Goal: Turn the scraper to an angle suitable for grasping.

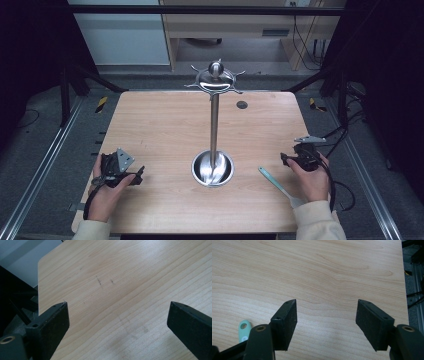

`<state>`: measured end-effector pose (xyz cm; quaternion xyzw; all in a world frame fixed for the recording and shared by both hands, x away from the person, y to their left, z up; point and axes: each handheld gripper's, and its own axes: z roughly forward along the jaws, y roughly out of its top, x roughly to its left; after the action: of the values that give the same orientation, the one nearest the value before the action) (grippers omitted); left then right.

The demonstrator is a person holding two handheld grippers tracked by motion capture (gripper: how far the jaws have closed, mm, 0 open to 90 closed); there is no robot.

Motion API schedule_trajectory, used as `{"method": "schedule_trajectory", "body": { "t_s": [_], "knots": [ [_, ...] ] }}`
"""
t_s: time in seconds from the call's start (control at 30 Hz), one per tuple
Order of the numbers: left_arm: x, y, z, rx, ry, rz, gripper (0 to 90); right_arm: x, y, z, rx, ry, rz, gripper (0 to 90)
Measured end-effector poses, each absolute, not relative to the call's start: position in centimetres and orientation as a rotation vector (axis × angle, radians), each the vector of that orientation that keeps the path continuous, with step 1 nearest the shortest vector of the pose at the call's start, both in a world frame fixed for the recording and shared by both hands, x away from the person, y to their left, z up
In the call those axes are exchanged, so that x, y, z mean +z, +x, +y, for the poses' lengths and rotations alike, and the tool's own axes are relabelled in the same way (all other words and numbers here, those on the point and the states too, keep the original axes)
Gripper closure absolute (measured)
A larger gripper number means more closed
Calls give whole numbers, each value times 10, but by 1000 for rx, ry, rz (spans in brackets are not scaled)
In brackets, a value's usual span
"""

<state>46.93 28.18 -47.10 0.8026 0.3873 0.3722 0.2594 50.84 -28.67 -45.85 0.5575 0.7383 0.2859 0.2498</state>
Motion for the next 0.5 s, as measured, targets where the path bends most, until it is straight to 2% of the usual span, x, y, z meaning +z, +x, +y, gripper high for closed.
{"method": "schedule_trajectory", "body": {
  "t_s": [0.33, 0.37, 0.4, 0.43, 0.5],
  "knots": [
    [-471, 469, 282, 1012, 2178, 1051, 41, -459, 508, -284, 744, 1505, 2019, 420],
    [-471, 469, 281, 1010, 2175, 1052, 41, -459, 508, -284, 743, 1499, 2018, 439],
    [-471, 469, 281, 1001, 2173, 1053, 40, -458, 508, -283, 753, 1495, 2023, 507],
    [-471, 469, 281, 1001, 2173, 1053, 40, -458, 508, -283, 753, 1495, 2023, 507],
    [-471, 469, 282, 998, 2169, 1056, 40, -455, 508, -283, 782, 1492, 2036, 604]
  ]
}}
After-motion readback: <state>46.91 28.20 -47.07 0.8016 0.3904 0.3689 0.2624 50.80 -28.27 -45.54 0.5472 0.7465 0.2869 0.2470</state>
